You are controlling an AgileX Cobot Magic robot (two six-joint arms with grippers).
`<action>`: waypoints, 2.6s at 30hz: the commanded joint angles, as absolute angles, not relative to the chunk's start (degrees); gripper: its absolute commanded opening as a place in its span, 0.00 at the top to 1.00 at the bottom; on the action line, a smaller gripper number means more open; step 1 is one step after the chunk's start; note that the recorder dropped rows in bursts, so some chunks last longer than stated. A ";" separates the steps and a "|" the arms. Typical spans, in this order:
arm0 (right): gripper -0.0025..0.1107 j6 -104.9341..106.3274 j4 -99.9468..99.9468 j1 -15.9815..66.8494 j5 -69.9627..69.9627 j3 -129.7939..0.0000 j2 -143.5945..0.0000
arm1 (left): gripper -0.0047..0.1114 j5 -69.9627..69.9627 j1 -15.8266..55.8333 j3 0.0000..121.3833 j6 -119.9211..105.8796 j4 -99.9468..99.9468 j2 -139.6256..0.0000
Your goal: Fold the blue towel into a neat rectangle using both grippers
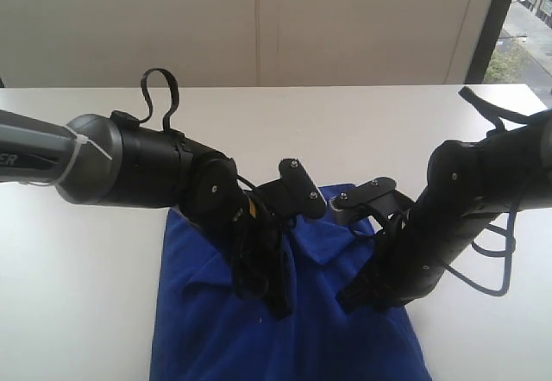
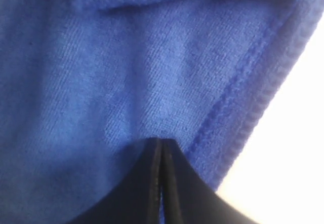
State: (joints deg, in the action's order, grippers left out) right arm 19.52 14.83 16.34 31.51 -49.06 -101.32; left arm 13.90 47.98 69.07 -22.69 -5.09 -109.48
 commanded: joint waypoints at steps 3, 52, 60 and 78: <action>0.98 19.33 14.92 16.04 30.05 -48.59 -101.11 | 0.96 14.25 48.04 68.59 -22.53 -3.59 -107.33; 0.98 19.44 15.10 16.04 30.17 -48.59 -101.11 | 0.96 8.31 28.93 68.59 -21.80 2.60 -109.07; 0.98 19.44 15.21 16.04 30.17 -48.59 -101.11 | 0.96 7.88 27.34 68.59 -21.80 2.60 -109.60; 0.98 19.44 15.20 16.04 30.39 -48.59 -101.11 | 0.96 0.97 26.72 68.59 -21.80 2.60 -113.64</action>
